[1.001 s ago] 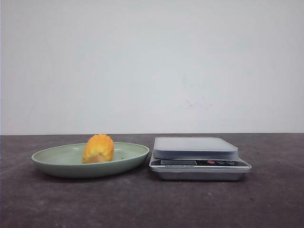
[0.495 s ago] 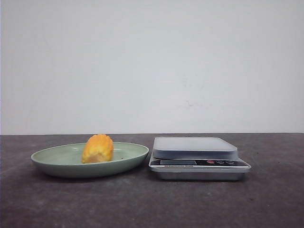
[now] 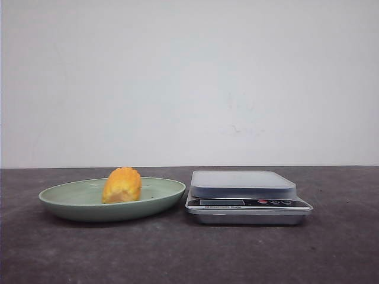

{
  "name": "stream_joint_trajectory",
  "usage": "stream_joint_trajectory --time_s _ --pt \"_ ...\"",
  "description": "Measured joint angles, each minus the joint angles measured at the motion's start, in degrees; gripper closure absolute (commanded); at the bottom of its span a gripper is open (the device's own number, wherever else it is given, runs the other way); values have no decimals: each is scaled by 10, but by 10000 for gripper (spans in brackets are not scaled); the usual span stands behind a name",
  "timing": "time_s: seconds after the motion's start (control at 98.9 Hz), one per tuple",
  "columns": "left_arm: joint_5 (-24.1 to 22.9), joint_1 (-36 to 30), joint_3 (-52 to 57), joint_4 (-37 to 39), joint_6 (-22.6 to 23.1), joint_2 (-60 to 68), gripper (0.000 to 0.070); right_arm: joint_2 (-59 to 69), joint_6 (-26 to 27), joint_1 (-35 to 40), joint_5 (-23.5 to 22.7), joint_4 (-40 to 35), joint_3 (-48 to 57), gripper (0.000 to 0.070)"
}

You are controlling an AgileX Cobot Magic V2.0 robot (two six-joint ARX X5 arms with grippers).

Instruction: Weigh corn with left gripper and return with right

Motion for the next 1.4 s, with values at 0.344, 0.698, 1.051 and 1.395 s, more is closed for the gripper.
stream_joint_trajectory --time_s 0.344,0.698,1.051,1.395 --pt "0 0 0 0 9 0 684 0 0 0 0 0 0 690" --pt "0 0 0 0 9 0 684 0 0 0 0 0 0 690" --pt "0 0 0 0 9 0 685 0 -10 -3 0 12 0 690" --pt "0 0 0 0 9 0 684 -97 -29 -50 -28 187 -195 690"
